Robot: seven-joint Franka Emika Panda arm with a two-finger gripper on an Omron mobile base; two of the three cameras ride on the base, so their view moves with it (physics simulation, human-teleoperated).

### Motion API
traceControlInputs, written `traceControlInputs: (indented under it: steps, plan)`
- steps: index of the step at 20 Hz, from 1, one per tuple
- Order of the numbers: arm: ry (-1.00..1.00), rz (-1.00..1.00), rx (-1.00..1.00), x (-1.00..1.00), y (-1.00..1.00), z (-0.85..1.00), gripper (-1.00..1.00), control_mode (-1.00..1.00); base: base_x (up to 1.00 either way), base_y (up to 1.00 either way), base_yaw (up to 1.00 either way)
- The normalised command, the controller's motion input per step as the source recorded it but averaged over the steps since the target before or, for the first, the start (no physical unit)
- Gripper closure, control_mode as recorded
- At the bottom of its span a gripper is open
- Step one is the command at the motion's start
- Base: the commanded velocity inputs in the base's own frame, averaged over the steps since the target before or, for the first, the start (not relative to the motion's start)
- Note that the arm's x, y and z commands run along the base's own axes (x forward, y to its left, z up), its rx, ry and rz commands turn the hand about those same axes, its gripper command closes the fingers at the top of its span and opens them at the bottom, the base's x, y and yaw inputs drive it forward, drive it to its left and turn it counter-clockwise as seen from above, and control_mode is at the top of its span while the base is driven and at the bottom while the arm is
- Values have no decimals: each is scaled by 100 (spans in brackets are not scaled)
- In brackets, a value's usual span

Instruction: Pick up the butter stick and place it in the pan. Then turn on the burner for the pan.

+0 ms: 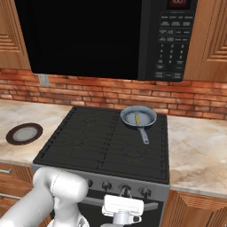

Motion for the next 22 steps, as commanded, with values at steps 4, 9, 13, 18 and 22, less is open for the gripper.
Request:
traceControlInputs:
  steps: [4, 9, 13, 18, 22]
  plan:
    - [0, -2, -21, 0, 0, 0, 100, -100, 0, 0, 0]
    - [-2, -4, -30, 0, 4, 0, 100, -100, 0, 0, 0]
    - [-1, -6, -35, 0, 1, 0, 100, -100, 0, 0, 0]
    - [0, -11, -37, 0, 0, 0, 100, -100, 0, 0, 0]
    - [0, -15, -35, 0, 0, 0, 100, -100, 0, 0, 0]
